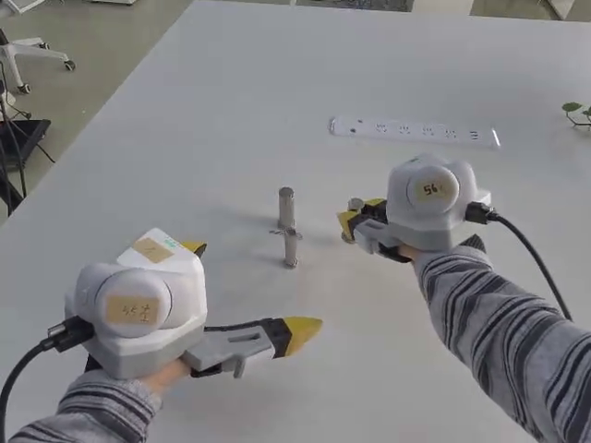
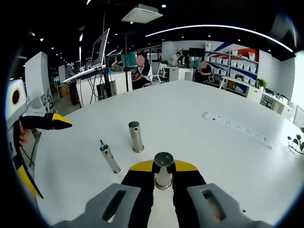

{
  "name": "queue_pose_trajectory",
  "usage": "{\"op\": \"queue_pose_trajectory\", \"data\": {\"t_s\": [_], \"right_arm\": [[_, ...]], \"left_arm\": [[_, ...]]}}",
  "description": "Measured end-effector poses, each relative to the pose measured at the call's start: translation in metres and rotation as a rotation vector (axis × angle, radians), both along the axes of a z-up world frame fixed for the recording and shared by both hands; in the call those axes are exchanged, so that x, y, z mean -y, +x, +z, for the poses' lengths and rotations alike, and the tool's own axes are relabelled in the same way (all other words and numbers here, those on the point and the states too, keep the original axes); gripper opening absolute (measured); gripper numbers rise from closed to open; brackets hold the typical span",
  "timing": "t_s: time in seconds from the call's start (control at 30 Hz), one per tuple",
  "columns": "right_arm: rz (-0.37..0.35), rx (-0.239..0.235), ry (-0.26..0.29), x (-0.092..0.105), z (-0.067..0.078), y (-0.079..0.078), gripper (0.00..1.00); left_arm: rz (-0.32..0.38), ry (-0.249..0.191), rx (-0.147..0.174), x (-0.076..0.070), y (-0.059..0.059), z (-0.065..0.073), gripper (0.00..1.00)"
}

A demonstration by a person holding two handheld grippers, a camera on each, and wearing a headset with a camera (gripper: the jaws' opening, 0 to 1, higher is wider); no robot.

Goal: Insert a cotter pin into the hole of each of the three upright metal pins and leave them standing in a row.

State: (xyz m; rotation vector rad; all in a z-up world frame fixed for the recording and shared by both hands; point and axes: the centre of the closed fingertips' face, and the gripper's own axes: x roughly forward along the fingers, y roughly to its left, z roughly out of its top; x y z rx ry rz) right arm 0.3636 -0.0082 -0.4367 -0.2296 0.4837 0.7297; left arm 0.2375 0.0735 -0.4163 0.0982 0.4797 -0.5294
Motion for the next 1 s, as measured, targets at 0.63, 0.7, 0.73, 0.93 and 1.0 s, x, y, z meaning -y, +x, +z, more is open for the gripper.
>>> {"op": "queue_pose_trajectory", "data": {"t_s": [0.63, 0.7, 0.73, 0.93, 1.0], "right_arm": [[0.016, -0.031, -0.013, 0.012, -0.015, -0.045, 0.08], [0.017, -0.031, -0.016, 0.012, -0.016, -0.047, 0.08], [0.018, -0.030, -0.016, 0.012, -0.017, -0.047, 0.08], [0.018, -0.031, -0.022, 0.015, -0.021, -0.050, 0.08], [0.013, -0.032, -0.013, 0.016, -0.020, -0.051, 0.08]], "left_arm": [[-0.003, -0.005, 0.007, 0.003, -0.019, 0.006, 0.93], [-0.002, -0.002, 0.005, 0.003, -0.020, 0.005, 0.93], [-0.002, -0.002, 0.006, 0.002, -0.021, 0.006, 0.93], [-0.004, -0.012, 0.016, 0.004, -0.021, 0.008, 0.93], [-0.010, -0.012, 0.016, 0.005, -0.021, 0.009, 0.93]]}}
